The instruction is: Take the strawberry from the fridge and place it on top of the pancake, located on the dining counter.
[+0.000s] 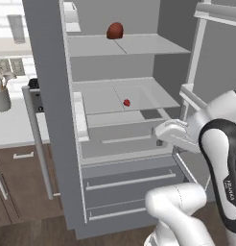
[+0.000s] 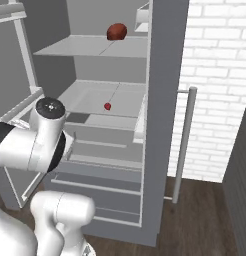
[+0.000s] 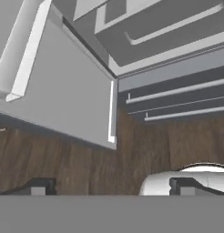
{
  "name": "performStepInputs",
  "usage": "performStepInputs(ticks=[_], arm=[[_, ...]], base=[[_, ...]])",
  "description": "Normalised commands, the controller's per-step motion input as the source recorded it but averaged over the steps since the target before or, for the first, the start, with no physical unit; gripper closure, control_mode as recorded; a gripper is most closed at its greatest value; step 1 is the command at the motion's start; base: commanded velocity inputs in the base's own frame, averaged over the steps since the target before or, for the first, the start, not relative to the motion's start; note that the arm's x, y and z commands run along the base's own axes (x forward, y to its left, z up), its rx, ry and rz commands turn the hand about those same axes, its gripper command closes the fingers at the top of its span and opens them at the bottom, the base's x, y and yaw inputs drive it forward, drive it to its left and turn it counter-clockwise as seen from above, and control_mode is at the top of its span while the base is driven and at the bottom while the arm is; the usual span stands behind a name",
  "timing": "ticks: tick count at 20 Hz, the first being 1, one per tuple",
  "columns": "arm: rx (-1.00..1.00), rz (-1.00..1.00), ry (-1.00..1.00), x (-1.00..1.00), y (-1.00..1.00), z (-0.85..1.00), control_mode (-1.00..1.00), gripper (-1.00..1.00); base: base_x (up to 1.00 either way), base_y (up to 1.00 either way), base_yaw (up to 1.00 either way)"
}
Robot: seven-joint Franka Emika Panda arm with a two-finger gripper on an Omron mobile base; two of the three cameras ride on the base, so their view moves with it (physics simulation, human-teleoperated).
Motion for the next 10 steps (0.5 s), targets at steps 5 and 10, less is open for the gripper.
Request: performStepInputs(ticks=[5, 10], arm=[[-0.28, 0.0, -0.02, -0.37, -0.33, -0.24, -1.0, -1.0], [-0.05, 0.0, 0.0, 0.0, 0.04, -0.03, -1.0, -1.0]], base=[[0.0, 0.0, 0.0], [0.0, 0.0, 0.0]])
